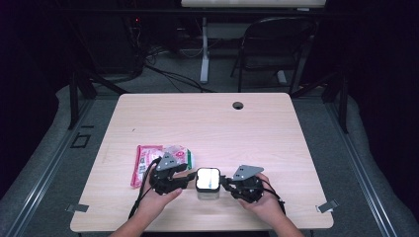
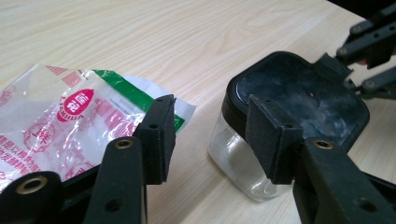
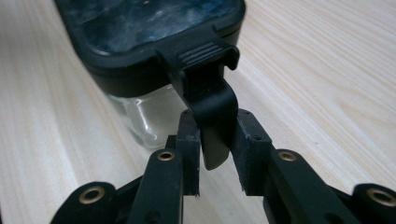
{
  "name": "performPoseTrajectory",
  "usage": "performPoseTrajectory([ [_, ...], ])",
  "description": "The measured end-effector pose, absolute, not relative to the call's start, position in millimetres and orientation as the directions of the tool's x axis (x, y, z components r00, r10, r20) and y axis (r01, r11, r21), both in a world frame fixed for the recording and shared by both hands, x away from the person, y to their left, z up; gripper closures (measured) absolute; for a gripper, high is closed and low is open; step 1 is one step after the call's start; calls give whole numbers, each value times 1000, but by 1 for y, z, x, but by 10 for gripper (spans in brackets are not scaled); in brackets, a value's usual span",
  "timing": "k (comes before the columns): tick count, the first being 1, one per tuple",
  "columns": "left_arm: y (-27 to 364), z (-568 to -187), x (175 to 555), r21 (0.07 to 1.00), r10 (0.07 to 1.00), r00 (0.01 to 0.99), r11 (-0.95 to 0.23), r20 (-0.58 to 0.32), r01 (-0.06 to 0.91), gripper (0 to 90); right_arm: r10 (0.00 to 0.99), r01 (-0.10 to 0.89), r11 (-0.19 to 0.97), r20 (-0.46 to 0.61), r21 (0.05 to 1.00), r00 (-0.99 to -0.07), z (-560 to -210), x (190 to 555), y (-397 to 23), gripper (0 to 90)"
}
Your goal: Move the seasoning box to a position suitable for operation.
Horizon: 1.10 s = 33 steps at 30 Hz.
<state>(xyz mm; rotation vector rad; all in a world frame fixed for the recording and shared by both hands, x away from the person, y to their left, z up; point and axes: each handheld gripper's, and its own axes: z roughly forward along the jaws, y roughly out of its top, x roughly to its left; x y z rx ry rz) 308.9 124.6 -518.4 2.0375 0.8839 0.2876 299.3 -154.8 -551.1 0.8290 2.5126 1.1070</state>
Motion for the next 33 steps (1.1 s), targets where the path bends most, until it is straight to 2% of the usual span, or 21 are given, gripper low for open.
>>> performPoseTrajectory([
  [3,124,-518,309,789,680,724,-378,-117,483,502,624,421,524,4,740,-782,-551,302,-157,681],
  [4,124,-517,309,788,675,731,-394,-100,472,499,649,447,491,29,748,-760,-549,303,-161,616],
  [7,125,-516,309,788,670,736,-398,-100,470,485,658,453,478,34,752,-752,-547,302,-164,605],
  [10,127,-512,310,783,659,744,-403,-111,474,481,656,445,480,27,756,-754,-534,297,-166,522],
  [15,129,-508,309,784,669,738,-409,-90,467,475,661,435,457,31,776,-750,-523,295,-169,472],
  [18,130,-507,309,776,659,745,-414,-106,476,482,678,459,408,76,789,-731,-517,295,-171,497],
  [21,129,-507,309,763,654,746,-418,-125,494,527,695,447,392,60,804,-717,-511,294,-171,525],
  [26,127,-506,309,768,645,758,-436,-98,469,578,716,478,363,89,800,-692,-507,293,-170,559],
  [33,126,-506,309,769,633,760,-408,-150,492,554,737,482,330,98,812,-669,-501,294,-168,552],
])
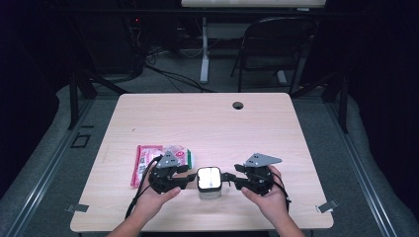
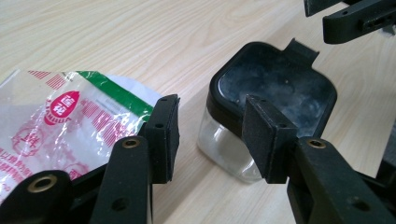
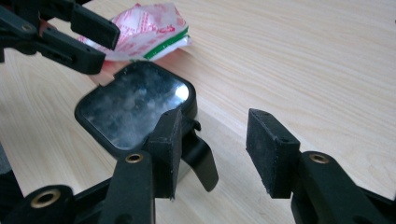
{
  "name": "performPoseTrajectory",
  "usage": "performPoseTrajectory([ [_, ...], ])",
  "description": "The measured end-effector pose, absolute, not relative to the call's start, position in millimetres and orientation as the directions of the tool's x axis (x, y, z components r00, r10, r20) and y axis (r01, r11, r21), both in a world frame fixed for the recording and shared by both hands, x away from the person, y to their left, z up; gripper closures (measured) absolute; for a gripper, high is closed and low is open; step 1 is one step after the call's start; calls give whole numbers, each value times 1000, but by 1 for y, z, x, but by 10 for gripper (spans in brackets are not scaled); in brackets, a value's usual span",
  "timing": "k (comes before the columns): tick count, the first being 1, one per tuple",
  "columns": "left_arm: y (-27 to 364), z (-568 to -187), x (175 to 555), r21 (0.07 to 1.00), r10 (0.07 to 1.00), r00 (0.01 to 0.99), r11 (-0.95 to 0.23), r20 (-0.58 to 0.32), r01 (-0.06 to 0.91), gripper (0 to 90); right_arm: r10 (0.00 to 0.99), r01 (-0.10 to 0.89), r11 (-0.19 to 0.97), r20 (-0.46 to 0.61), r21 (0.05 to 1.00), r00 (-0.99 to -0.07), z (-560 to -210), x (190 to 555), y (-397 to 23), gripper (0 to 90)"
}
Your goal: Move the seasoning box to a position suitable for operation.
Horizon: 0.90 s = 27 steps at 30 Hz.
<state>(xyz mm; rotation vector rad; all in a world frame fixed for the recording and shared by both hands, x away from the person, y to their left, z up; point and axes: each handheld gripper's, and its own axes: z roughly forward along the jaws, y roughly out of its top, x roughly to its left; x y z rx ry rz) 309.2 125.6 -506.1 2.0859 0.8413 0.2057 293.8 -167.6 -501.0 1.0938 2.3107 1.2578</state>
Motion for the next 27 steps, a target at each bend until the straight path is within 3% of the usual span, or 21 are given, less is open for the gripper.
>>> performPoseTrajectory([
  [2,126,-506,308,779,625,767,-403,-149,480,581,740,487,315,110,815,-663,-496,292,-163,555],
  [10,125,-507,303,778,593,794,-434,-132,454,738,749,475,318,89,821,-656,-493,290,-158,762],
  [17,120,-511,301,758,566,813,-469,-137,454,820,742,487,336,92,806,-664,-500,292,-153,813],
  [27,119,-517,300,728,566,811,-494,-144,475,864,746,501,343,94,795,-659,-503,296,-153,831],
])
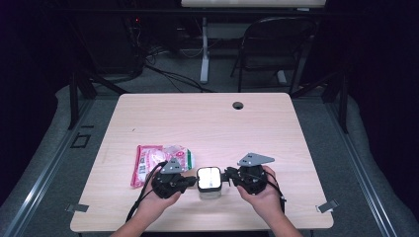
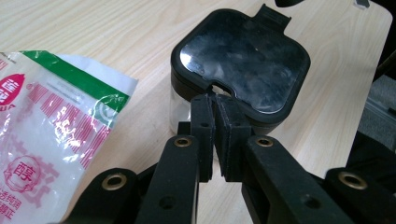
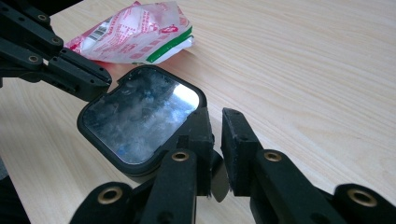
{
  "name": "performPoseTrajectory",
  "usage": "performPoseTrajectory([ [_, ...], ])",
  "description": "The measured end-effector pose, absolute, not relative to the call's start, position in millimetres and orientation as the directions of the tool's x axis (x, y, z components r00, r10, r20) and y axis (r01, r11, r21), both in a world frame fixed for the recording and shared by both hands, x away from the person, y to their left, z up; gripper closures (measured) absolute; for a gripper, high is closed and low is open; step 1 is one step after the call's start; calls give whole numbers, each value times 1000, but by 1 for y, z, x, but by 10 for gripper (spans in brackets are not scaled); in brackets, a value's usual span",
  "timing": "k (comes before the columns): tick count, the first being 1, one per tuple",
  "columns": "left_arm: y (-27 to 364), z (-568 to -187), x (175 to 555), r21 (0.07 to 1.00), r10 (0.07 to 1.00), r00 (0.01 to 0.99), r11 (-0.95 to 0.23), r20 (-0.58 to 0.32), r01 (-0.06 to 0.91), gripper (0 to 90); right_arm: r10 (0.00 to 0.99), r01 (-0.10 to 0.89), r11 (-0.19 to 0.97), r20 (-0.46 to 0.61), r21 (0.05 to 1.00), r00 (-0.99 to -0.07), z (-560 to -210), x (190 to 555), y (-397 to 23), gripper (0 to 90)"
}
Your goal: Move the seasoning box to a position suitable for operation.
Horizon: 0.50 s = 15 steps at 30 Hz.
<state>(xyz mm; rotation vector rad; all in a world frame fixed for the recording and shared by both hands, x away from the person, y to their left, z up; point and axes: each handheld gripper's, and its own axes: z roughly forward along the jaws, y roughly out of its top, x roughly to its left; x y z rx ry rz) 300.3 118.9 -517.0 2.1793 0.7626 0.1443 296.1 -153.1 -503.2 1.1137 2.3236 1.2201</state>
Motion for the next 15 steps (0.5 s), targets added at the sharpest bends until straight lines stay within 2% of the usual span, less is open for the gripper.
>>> performPoseTrajectory([
  [15,118,-518,299,696,553,822,-538,-134,476,866,756,529,328,119,783,-644,-508,298,-154,843],
])
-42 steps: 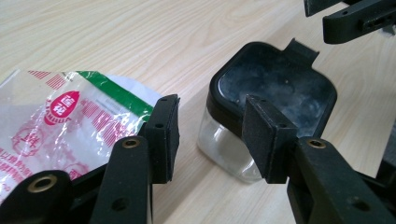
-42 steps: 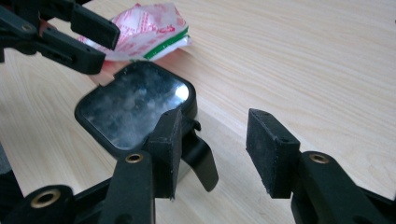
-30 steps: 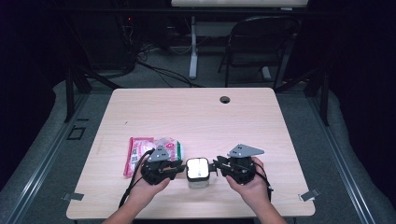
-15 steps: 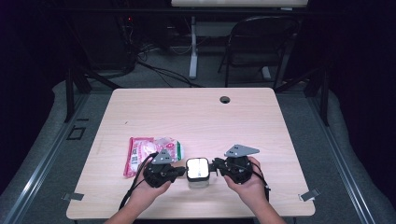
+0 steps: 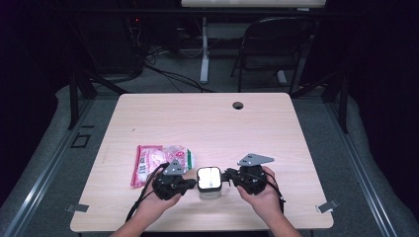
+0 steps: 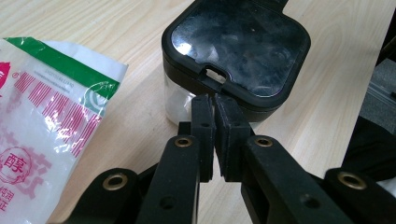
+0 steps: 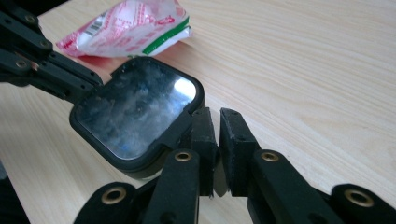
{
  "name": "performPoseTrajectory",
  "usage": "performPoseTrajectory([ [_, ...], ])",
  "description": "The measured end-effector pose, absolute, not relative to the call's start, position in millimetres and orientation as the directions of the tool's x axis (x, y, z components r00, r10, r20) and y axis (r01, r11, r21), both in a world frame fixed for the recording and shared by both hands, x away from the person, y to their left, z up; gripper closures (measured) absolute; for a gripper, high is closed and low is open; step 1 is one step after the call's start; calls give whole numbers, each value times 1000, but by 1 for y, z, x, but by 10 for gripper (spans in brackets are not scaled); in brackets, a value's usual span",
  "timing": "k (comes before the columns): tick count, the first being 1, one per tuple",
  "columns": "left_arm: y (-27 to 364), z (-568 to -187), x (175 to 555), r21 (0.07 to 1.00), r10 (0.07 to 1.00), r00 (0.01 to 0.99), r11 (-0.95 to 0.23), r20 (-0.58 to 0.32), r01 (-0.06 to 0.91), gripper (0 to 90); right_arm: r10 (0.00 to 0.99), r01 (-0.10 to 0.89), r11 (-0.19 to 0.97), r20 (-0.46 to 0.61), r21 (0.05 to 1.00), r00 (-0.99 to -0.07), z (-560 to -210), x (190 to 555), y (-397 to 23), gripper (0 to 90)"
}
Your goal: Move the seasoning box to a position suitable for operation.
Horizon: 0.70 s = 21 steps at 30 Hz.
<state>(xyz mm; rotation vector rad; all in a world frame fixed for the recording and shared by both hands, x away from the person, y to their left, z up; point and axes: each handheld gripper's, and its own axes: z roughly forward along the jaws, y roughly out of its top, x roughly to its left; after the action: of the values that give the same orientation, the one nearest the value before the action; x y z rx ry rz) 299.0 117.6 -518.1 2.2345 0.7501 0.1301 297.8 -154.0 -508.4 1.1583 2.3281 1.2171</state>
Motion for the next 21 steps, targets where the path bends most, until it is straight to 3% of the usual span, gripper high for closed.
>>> performPoseTrajectory([
  [11,117,-519,299,696,551,824,-540,-133,474,867,750,522,302,139,797,-646,-506,296,-152,779],
  [21,116,-516,297,679,529,839,-568,-131,464,875,747,556,259,201,789,-634,-509,296,-153,831],
])
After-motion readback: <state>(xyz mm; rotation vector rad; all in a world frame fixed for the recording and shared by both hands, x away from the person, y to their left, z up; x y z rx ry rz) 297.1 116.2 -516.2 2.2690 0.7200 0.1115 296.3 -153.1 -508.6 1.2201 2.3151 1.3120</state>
